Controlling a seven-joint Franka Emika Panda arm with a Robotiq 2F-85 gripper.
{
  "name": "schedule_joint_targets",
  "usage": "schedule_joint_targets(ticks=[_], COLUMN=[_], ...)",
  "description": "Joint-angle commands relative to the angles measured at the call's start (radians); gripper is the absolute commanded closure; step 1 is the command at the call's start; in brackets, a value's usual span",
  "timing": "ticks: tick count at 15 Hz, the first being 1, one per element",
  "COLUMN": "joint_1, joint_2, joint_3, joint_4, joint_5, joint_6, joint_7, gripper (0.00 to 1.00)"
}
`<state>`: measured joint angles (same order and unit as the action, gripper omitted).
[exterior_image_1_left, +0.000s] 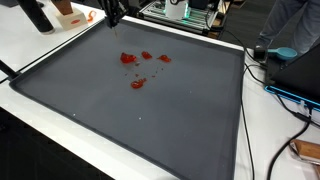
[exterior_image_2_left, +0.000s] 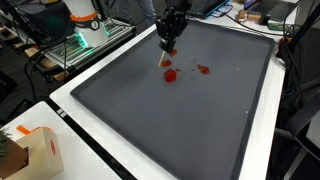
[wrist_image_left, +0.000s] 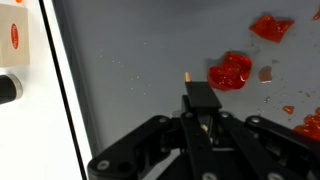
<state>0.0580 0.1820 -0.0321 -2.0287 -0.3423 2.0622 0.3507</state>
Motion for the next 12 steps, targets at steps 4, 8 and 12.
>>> schedule_joint_targets(ticks=[4, 8, 12], joint_1=[-0.038, -0.041, -0.039], joint_2=[-0.162, -0.216, -0.25], joint_3=[0.01, 0.01, 0.012], joint_4=[-0.128, -0.158, -0.182], joint_5=[0.166, 0.221, 0.246], joint_6=[0.069, 0.085, 0.105], joint_7=[-0.204, -0.278, -0.312], gripper=[0.97, 0.97, 0.97])
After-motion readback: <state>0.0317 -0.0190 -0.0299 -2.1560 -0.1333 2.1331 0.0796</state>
